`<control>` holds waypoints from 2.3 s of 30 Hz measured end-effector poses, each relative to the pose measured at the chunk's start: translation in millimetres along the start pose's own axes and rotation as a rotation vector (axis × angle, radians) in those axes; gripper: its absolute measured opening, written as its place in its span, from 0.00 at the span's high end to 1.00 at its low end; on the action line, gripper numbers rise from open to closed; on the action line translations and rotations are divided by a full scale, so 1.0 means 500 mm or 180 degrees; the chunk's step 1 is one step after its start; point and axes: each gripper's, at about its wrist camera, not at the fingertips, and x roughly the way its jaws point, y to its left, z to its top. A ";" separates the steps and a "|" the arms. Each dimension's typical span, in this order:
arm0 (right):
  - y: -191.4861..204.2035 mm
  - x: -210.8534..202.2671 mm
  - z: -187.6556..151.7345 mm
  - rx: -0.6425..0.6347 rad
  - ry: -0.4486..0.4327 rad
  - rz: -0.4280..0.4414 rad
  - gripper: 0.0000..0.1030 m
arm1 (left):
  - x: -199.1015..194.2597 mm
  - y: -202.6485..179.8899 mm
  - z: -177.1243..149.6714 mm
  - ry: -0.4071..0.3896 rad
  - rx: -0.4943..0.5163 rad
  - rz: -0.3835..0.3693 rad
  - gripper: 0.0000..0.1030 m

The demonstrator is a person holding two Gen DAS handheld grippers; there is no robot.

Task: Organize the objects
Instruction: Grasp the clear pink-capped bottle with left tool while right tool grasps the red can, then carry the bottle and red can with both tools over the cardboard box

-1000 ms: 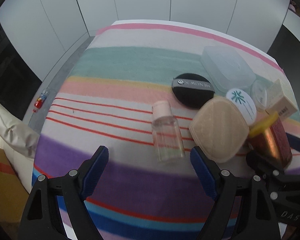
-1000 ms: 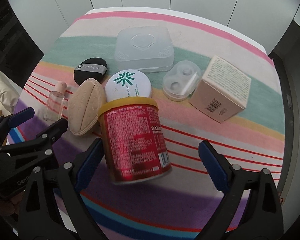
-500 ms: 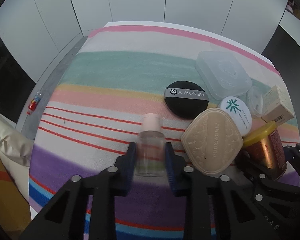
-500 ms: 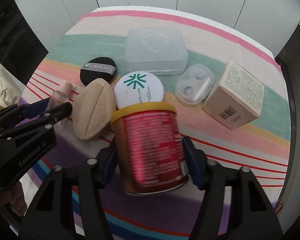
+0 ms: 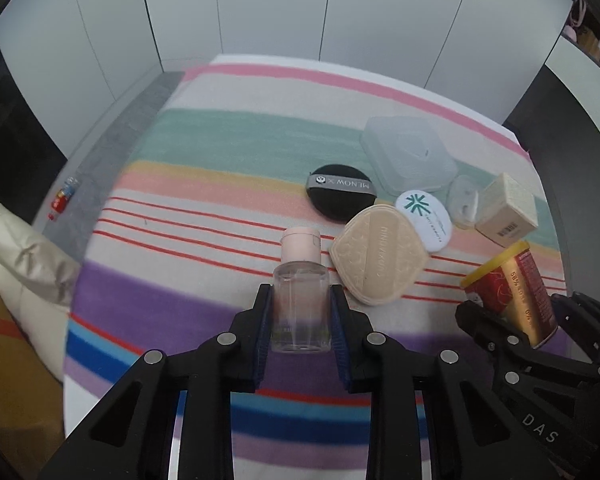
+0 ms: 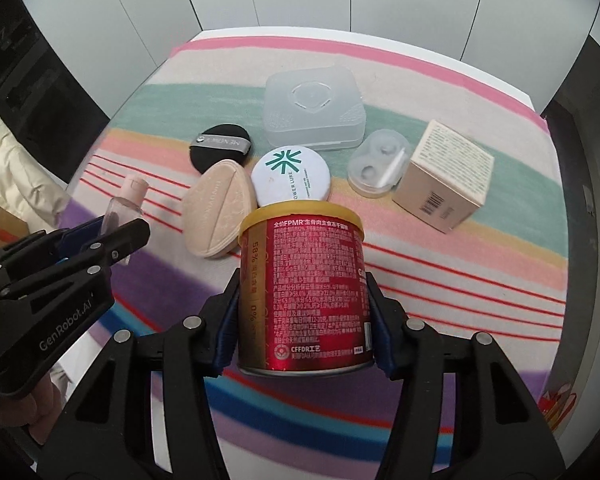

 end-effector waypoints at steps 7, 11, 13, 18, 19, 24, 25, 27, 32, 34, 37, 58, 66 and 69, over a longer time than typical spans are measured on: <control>-0.008 -0.082 -0.025 -0.0027 -0.0037 0.0016 0.45 | -0.090 -0.007 -0.011 -0.0096 0.0030 0.0045 0.73; -0.005 -0.133 -0.033 -0.0026 -0.0099 0.0030 0.45 | -0.140 -0.011 -0.020 -0.0149 0.0008 0.0050 0.73; 0.003 -0.160 -0.037 -0.0052 -0.0124 0.0030 0.45 | -0.169 -0.014 -0.027 -0.0183 -0.0027 0.0046 0.73; 0.028 -0.240 -0.043 -0.0191 -0.0256 0.0045 0.45 | -0.253 -0.019 -0.052 -0.0401 -0.0063 0.0142 0.73; 0.034 -0.254 -0.044 -0.0213 -0.0276 0.0047 0.45 | -0.265 -0.015 -0.057 -0.0399 -0.0115 0.0133 0.73; 0.062 -0.300 -0.045 -0.0336 -0.0336 0.0106 0.45 | -0.305 0.020 -0.077 -0.0491 -0.0334 0.0254 0.73; 0.068 -0.305 -0.044 -0.0344 -0.0343 0.0133 0.45 | -0.312 0.026 -0.081 -0.0532 -0.0337 0.0289 0.73; 0.078 -0.310 -0.042 -0.0344 -0.0336 0.0205 0.45 | -0.324 0.043 -0.085 -0.0539 -0.0391 0.0260 0.73; 0.109 -0.324 -0.026 -0.0473 -0.0407 0.0247 0.45 | -0.349 0.085 -0.084 -0.0622 -0.0520 0.0274 0.73; 0.113 -0.324 -0.019 -0.0443 -0.0429 0.0301 0.45 | -0.365 0.106 -0.088 -0.0644 -0.0616 0.0269 0.73; 0.129 -0.323 -0.014 -0.0482 -0.0450 0.0308 0.45 | -0.382 0.129 -0.089 -0.0699 -0.0680 0.0297 0.73; 0.317 -0.374 0.018 -0.1078 -0.0620 0.0670 0.45 | -0.475 0.268 -0.148 -0.0894 -0.1101 0.0622 0.73; 0.387 -0.385 0.007 -0.1266 -0.0630 0.0780 0.45 | -0.505 0.351 -0.206 -0.0831 -0.1371 0.0788 0.73; 0.415 -0.388 0.002 -0.1352 -0.0637 0.0814 0.45 | -0.513 0.378 -0.222 -0.0821 -0.1444 0.0824 0.73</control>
